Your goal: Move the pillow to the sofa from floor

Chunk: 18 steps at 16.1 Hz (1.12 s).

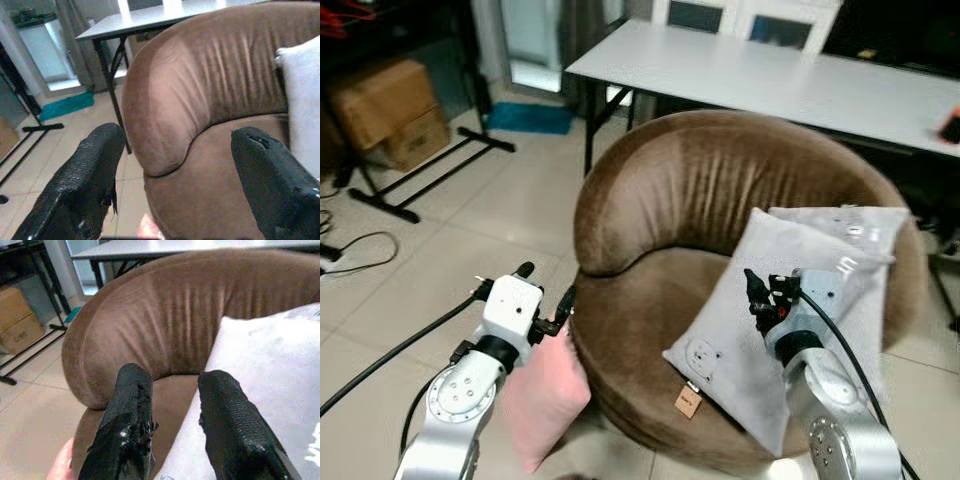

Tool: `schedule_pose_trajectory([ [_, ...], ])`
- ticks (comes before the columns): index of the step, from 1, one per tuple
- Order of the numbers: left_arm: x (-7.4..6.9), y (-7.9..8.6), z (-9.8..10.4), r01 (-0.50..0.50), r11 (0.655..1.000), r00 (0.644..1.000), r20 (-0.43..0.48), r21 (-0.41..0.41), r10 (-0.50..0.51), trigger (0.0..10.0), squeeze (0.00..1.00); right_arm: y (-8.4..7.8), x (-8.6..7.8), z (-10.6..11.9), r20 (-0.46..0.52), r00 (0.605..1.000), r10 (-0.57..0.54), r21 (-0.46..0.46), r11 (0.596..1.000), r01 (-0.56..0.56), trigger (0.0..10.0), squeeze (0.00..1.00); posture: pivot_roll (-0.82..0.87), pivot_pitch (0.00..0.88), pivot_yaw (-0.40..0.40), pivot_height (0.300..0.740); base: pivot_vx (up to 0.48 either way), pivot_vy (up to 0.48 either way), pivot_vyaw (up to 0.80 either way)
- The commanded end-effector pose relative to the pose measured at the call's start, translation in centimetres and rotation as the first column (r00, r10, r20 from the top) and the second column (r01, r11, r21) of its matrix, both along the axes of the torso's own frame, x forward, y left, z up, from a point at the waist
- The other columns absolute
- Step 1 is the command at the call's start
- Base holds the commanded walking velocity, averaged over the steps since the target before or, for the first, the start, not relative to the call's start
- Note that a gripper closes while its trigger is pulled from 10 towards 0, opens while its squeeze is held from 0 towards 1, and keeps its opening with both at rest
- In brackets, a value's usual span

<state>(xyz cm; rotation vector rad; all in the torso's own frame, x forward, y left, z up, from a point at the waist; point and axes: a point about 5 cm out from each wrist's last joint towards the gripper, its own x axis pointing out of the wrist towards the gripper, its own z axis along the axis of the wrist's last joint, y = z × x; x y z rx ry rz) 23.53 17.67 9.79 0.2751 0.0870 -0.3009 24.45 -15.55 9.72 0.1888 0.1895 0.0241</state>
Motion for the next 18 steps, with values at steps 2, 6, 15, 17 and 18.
schedule_pose_trajectory([
  [2,0.1,-0.2,0.0,0.003,1.000,1.000,0.004,0.005,-0.003,10.0,0.00,-0.3,-0.1,-0.2,-0.020,1.000,-0.005,0.010,1.000,0.005,10.0,0.00,0.03,0.020,-0.018,0.740,0.000,0.300,0.00],
  [6,0.4,-0.1,0.3,-0.012,1.000,1.000,0.026,-0.015,0.012,10.0,0.00,-0.3,0.1,-0.1,-0.026,1.000,-0.002,0.008,1.000,0.003,10.0,0.00,0.04,0.014,-0.020,0.740,0.000,0.150,0.00],
  [15,0.4,-0.1,0.4,-0.016,0.999,1.000,0.018,-0.045,0.017,10.0,0.00,1.0,0.0,-0.5,-0.035,0.988,0.151,0.012,0.989,-0.150,10.0,0.00,0.04,0.002,-0.026,0.740,0.223,0.000,0.44],
  [17,0.4,-0.2,0.4,-0.013,0.999,1.000,0.015,-0.047,0.013,10.0,0.00,1.2,-0.1,-0.5,-0.037,0.984,0.172,0.016,0.985,-0.172,10.0,0.00,0.04,0.000,-0.026,0.740,0.411,0.000,0.80],
  [18,0.4,-0.2,0.3,-0.011,0.999,1.000,0.014,-0.047,0.012,10.0,0.00,1.2,-0.1,-0.6,-0.037,0.983,0.179,0.016,0.984,-0.179,10.0,0.00,0.04,0.000,-0.026,0.740,0.401,0.000,0.80],
])
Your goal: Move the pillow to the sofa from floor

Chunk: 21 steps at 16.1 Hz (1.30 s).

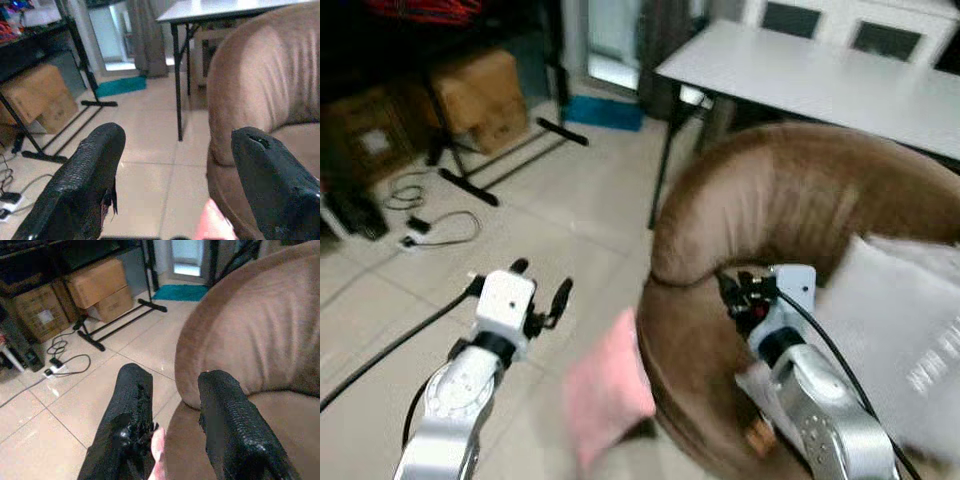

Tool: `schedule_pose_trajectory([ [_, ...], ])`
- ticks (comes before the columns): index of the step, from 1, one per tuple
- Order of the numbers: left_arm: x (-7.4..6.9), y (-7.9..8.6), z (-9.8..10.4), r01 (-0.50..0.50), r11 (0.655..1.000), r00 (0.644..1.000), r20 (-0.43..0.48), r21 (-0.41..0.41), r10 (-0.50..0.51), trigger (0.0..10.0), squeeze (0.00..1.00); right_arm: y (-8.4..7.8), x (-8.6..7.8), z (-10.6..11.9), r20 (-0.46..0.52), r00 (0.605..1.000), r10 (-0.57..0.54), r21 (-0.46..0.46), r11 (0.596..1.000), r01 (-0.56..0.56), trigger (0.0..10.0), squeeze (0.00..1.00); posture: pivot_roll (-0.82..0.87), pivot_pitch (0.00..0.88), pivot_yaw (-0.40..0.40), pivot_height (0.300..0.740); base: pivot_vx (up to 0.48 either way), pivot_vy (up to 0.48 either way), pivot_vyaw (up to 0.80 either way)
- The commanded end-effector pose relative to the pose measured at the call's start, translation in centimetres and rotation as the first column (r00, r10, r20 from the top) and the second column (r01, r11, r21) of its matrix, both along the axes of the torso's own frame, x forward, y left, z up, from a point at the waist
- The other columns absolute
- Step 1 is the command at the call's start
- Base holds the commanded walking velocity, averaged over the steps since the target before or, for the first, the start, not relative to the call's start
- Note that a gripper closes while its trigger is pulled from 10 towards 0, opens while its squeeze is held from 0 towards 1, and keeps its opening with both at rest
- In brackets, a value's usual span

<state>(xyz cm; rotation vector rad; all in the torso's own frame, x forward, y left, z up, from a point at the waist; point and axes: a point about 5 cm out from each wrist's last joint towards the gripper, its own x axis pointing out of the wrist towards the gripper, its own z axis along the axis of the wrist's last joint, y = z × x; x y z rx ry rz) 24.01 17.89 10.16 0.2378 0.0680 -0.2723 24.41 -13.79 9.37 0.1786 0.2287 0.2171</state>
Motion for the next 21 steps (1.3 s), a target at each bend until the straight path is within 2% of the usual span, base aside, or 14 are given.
schedule_pose_trajectory([
  [1,-0.1,-0.4,-0.1,0.019,1.000,1.000,-0.004,-0.007,-0.019,10.0,0.00,-0.5,-0.2,-0.3,-0.017,1.000,-0.004,-0.002,1.000,0.004,10.0,0.00,0.04,0.000,-0.025,0.740,0.382,0.000,0.80],
  [3,-0.1,-0.5,-0.1,0.024,1.000,1.000,-0.004,0.000,-0.024,10.0,0.00,-0.6,-0.3,-0.4,-0.018,1.000,0.008,0.009,1.000,-0.008,10.0,0.00,0.04,0.000,-0.025,0.740,0.294,0.000,0.28],
  [7,-0.4,-0.4,-0.5,0.025,0.999,1.000,-0.007,0.021,-0.025,10.0,0.00,-1.7,-0.5,-1.0,-0.023,0.999,0.034,-0.100,0.994,-0.036,10.0,0.00,0.04,0.002,-0.027,0.730,0.000,0.000,0.00],
  [9,-0.5,-0.3,-0.5,0.013,0.999,1.000,0.008,0.035,-0.013,10.0,0.00,-2.3,-0.7,-1.2,-0.013,1.000,0.012,-0.089,0.996,-0.013,10.0,0.00,0.04,0.009,-0.031,0.710,0.000,0.000,0.00],
  [14,-0.4,0.0,-0.7,0.003,0.998,1.000,0.008,0.067,-0.003,10.0,0.00,-2.2,-0.8,-1.5,-0.013,1.000,-0.016,-0.057,0.998,0.015,10.0,0.00,0.04,0.014,-0.031,0.665,0.000,0.000,0.00],
  [18,-0.1,0.1,-0.4,-0.018,0.999,0.999,0.030,0.032,0.017,10.0,0.00,-2.4,-0.7,-1.9,-0.018,0.999,-0.037,-0.055,0.998,0.036,10.0,0.00,0.04,0.014,-0.030,0.620,0.000,0.000,0.00],
  [21,-0.1,0.1,-0.5,-0.021,0.999,0.999,0.026,0.039,0.020,10.0,0.00,-2.5,-0.6,-2.4,-0.025,0.999,-0.026,-0.063,0.998,0.024,10.0,0.00,0.04,0.016,-0.033,0.597,0.000,0.000,0.00],
])
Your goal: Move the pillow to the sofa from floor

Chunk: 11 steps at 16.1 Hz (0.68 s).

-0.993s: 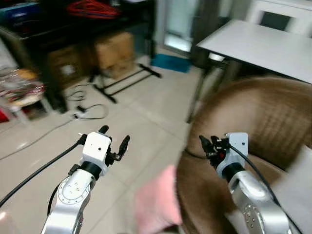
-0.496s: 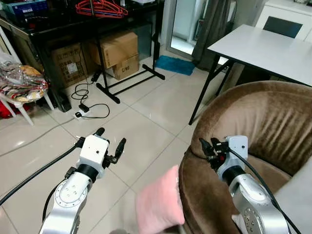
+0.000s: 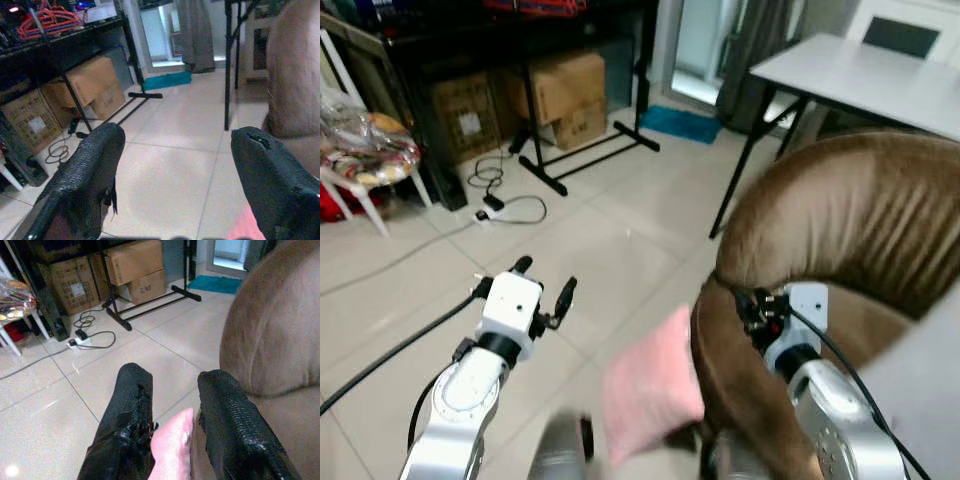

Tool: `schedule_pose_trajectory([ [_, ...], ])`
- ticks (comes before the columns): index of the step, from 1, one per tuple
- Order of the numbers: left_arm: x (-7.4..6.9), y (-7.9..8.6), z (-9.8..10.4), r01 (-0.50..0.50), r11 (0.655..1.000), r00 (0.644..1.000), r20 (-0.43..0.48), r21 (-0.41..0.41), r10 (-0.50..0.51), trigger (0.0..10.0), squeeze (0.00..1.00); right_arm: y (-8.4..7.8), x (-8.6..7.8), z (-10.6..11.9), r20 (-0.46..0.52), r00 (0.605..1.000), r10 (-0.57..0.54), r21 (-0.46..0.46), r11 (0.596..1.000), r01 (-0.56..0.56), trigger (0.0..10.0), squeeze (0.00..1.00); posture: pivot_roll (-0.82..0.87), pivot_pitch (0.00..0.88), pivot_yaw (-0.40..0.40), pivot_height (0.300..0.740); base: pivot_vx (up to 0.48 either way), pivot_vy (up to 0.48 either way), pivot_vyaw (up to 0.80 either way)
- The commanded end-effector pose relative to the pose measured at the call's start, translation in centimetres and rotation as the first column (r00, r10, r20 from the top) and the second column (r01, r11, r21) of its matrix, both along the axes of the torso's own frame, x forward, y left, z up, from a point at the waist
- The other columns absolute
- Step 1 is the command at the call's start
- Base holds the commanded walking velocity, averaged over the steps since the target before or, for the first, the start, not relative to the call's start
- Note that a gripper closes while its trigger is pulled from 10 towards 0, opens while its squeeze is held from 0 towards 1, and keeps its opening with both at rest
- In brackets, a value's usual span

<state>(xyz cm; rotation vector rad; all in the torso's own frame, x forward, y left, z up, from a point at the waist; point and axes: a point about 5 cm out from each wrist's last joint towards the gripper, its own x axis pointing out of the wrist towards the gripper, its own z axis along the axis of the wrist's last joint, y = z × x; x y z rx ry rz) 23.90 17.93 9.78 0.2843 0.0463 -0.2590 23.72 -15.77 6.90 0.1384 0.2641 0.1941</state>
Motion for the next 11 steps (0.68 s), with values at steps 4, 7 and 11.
schedule_pose_trajectory([
  [4,0.09,0.35,-0.19,-0.027,0.999,1.000,-0.010,-0.027,0.027,10.0,0.00,-1.08,0.80,0.13,0.007,1.000,-0.014,-0.046,0.999,0.014,10.0,0.00,0.04,0.014,-0.040,0.597,0.000,0.000,0.00],
  [7,0.14,0.52,-0.28,-0.029,0.999,0.999,-0.018,-0.030,0.029,10.0,0.00,-1.04,0.89,0.09,-0.005,1.000,-0.003,-0.081,0.997,0.002,10.0,0.00,0.04,0.015,-0.044,0.597,0.000,0.000,0.00],
  [11,0.17,0.64,-0.41,-0.023,0.999,0.999,-0.024,-0.025,0.022,10.0,0.00,-0.83,0.92,0.17,0.002,1.000,-0.009,-0.104,0.995,0.009,10.0,0.00,0.04,0.018,-0.042,0.597,0.254,0.000,0.28],
])
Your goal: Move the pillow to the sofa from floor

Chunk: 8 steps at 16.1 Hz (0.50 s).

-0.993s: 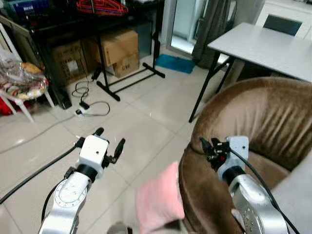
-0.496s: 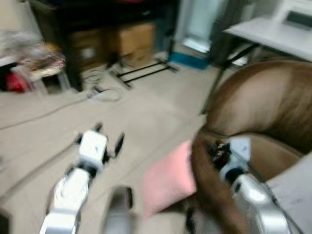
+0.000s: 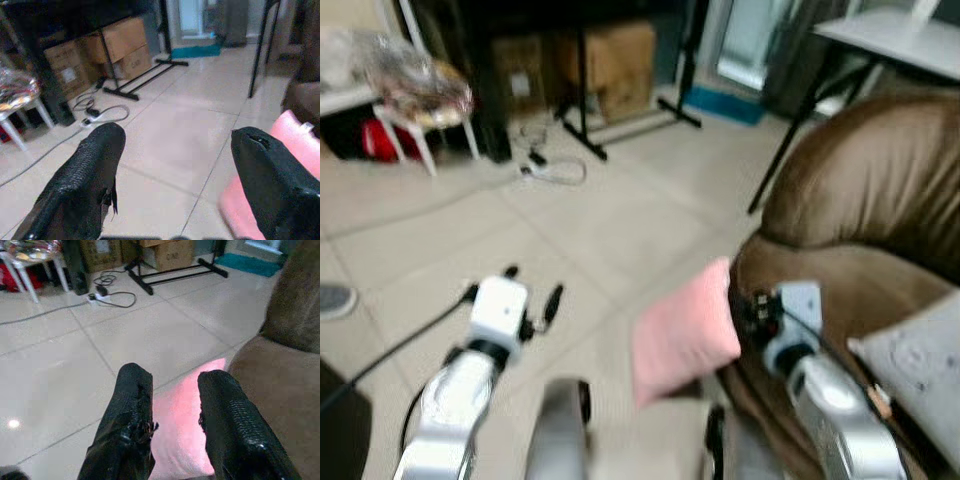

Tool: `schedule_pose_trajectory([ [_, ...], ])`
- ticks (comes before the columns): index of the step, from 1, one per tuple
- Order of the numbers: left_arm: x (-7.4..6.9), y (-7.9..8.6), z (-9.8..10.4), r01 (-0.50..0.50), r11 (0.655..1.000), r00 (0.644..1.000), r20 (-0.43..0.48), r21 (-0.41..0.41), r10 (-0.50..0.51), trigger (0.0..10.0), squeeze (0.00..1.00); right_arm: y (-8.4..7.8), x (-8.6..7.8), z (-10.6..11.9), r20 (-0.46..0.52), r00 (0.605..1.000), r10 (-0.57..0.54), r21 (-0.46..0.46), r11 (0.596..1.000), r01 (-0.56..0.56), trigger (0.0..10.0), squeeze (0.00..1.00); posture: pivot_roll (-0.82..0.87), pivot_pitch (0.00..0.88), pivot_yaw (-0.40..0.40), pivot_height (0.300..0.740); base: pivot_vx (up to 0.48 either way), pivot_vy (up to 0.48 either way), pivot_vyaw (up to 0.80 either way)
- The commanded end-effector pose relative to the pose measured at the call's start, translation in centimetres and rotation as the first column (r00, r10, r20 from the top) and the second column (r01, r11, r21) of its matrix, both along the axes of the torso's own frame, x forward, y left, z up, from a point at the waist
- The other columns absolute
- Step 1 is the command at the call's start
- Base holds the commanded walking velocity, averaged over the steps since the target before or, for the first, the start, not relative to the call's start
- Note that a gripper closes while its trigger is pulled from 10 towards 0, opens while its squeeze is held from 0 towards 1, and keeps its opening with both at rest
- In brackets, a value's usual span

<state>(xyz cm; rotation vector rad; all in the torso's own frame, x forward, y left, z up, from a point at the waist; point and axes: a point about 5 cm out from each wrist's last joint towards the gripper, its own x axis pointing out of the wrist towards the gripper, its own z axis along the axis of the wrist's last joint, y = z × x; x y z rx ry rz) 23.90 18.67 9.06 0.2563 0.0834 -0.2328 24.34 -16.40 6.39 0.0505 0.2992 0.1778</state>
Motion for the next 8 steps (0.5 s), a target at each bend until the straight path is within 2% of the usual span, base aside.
schedule_pose_trajectory([
  [1,0.17,-0.09,0.28,0.010,1.000,1.000,0.010,-0.003,-0.010,10.0,0.00,-0.16,0.23,0.66,0.026,1.000,-0.017,-0.008,1.000,0.017,10.0,0.00,0.04,0.019,-0.040,0.597,0.259,0.000,0.69],
  [2,0.15,-0.09,0.27,0.012,1.000,1.000,0.009,-0.003,-0.012,10.0,0.00,-0.13,0.20,0.65,0.025,0.999,-0.020,-0.009,1.000,0.021,10.0,0.00,0.04,0.019,-0.039,0.597,0.262,0.000,0.63],
  [5,0.14,-0.13,0.21,0.015,1.000,1.000,0.008,-0.001,-0.015,10.0,0.00,-0.15,0.13,0.56,0.021,0.999,-0.045,0.008,0.999,0.045,10.0,0.00,0.04,0.020,-0.038,0.597,0.255,0.000,0.00],
  [8,0.17,-0.10,0.15,0.017,1.000,1.000,0.006,0.000,-0.017,10.0,0.00,-0.19,0.06,0.36,0.015,0.999,-0.048,-0.004,0.999,0.048,10.0,0.00,0.04,0.023,-0.038,0.597,0.080,0.000,0.00],
])
